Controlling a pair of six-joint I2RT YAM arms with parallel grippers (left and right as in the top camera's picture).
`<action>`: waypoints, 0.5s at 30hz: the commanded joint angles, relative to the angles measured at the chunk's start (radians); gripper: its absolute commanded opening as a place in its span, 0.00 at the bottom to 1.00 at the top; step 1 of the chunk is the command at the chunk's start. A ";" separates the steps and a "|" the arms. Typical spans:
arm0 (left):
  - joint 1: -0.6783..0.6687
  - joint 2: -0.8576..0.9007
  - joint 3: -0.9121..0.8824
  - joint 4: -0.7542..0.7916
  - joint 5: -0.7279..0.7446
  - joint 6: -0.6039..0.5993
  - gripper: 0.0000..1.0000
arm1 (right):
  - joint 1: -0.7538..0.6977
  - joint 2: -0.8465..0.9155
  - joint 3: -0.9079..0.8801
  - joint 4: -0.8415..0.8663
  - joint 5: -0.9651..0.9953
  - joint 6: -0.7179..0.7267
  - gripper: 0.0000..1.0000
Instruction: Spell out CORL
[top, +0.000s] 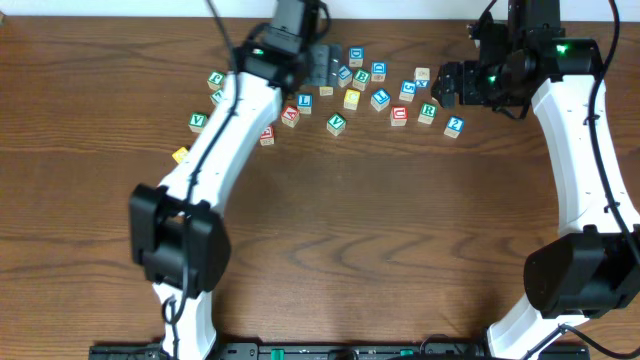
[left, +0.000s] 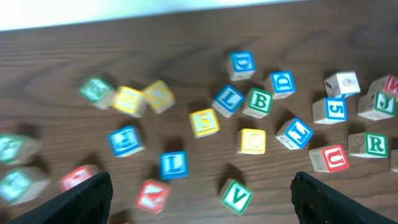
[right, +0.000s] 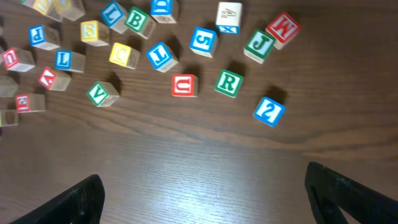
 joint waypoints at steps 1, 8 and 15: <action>-0.042 0.061 0.027 0.024 -0.024 0.002 0.90 | -0.010 -0.001 0.016 -0.016 0.024 0.022 0.98; -0.110 0.166 0.027 0.080 -0.024 0.002 0.90 | -0.010 -0.001 0.016 -0.024 0.024 0.021 0.99; -0.128 0.227 0.027 0.113 -0.024 -0.002 0.87 | -0.010 -0.001 0.016 -0.026 0.024 0.021 0.97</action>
